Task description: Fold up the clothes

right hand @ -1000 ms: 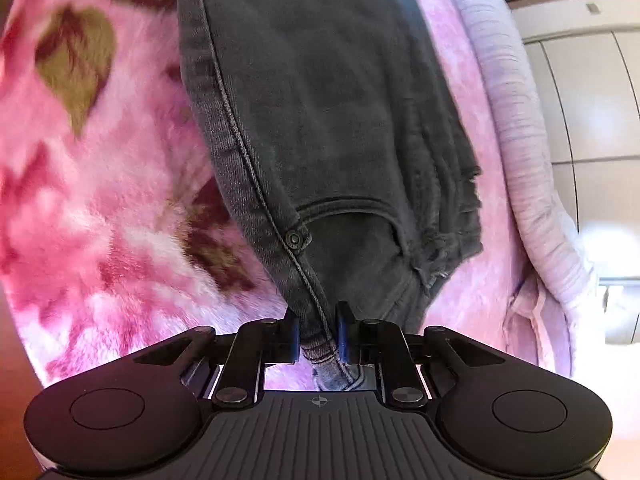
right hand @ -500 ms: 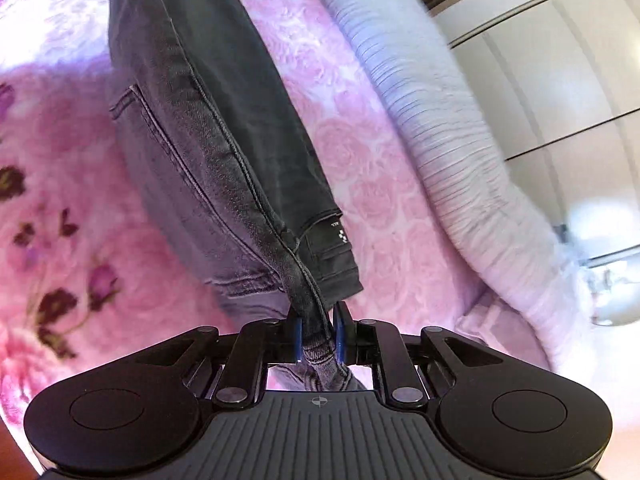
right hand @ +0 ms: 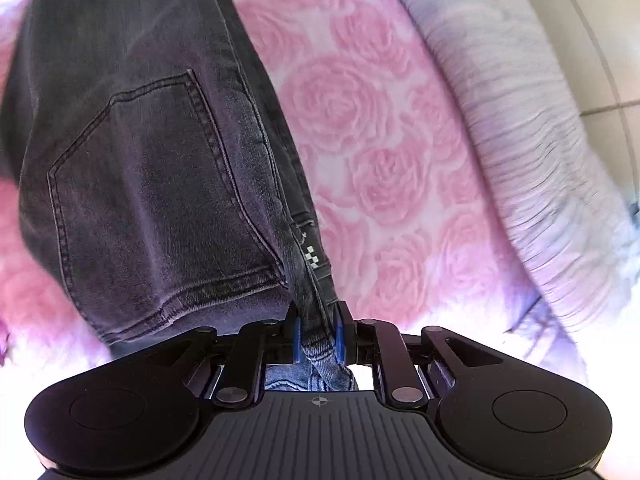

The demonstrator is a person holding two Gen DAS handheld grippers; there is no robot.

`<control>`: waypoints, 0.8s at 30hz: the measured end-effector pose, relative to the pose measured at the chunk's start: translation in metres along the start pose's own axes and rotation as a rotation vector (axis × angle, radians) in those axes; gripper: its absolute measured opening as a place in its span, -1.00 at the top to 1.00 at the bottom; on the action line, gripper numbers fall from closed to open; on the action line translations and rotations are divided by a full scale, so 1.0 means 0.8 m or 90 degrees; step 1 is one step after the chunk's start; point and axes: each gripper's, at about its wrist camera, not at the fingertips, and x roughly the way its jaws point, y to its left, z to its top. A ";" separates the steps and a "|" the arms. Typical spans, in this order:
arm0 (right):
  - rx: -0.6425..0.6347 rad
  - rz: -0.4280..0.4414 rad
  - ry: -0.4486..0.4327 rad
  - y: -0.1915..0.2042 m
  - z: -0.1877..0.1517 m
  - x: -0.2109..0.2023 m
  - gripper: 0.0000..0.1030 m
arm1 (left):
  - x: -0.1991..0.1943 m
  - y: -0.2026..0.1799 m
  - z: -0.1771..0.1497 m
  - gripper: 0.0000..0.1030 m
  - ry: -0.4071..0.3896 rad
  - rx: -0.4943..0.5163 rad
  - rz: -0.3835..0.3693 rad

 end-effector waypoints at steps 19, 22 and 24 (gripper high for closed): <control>0.222 0.116 -0.034 -0.073 -0.018 0.097 0.67 | 0.067 0.022 0.030 0.96 0.016 -0.016 -0.001; 0.201 0.109 -0.037 -0.067 -0.018 0.091 0.67 | 0.056 0.024 0.021 0.73 -0.020 -0.020 0.007; 0.195 0.102 -0.036 -0.063 -0.017 0.093 0.67 | 0.053 0.025 0.013 0.31 -0.036 -0.012 0.008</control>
